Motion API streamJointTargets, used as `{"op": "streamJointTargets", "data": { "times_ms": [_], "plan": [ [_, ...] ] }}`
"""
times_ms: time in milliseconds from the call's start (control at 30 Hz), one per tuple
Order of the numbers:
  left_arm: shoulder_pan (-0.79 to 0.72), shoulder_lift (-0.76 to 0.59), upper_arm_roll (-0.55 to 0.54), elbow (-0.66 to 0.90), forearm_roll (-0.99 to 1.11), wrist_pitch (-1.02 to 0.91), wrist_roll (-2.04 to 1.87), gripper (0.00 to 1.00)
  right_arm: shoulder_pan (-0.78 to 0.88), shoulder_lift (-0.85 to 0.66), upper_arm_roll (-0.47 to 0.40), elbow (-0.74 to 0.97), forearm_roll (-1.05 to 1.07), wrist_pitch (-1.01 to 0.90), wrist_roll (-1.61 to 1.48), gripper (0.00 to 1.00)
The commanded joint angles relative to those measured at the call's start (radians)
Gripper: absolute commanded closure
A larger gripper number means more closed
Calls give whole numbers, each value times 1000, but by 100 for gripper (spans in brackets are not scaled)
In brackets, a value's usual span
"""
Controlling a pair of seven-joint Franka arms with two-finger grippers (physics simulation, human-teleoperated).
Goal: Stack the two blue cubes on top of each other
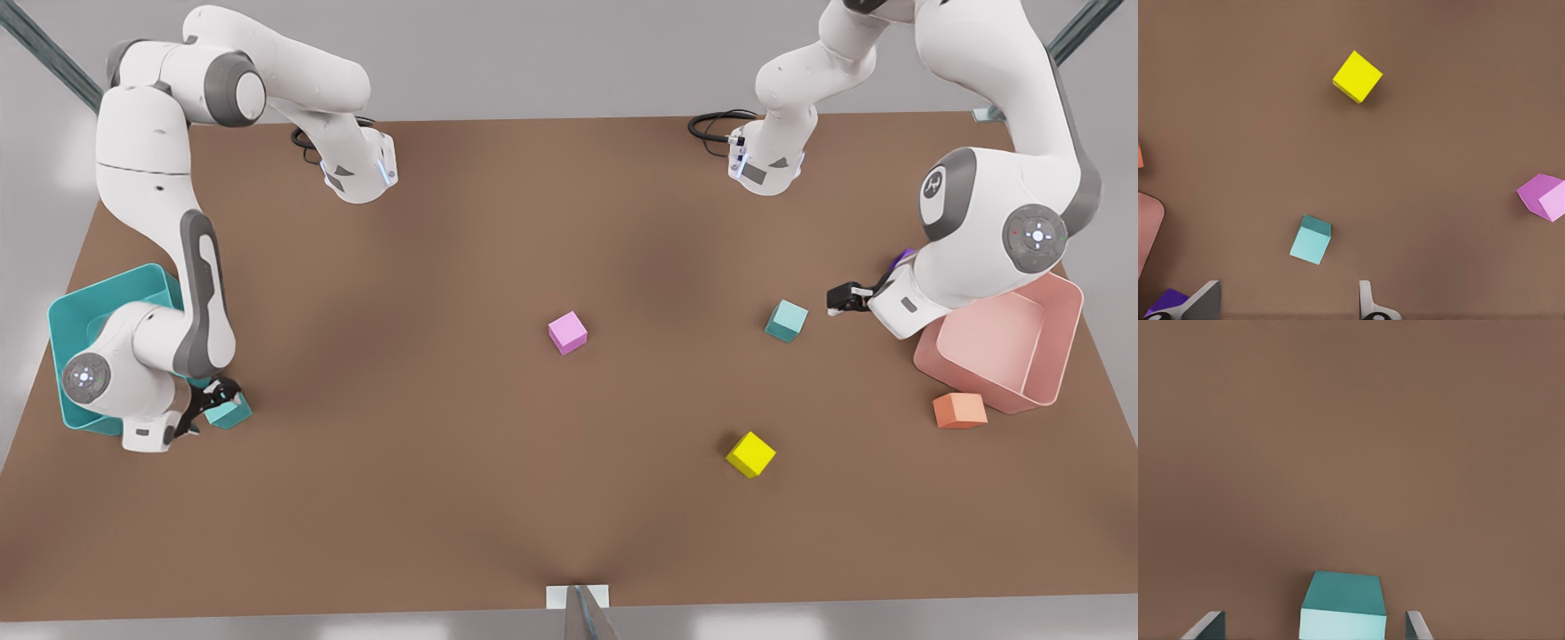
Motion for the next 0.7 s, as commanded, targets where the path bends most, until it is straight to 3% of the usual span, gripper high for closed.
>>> {"op": "streamJointTargets", "data": {
  "times_ms": [0, 200, 333, 667],
  "plan": [
    [0, -3, -1, 3, 1, -28, 0, 0, -2, 10, -5, -2, 15, 68, -375, 0],
    [3, -5, -4, 4, 4, -78, -1, 0, -29, 19, -6, -25, 21, 50, -247, 0],
    [7, -8, -4, 9, 2, -77, 0, 0, -34, -2, -8, -78, 21, 49, 27, 0],
    [2, -6, -6, 9, 1, -80, -4, 0, -38, 21, -23, -80, 21, 62, 85, 0]
  ]
}}
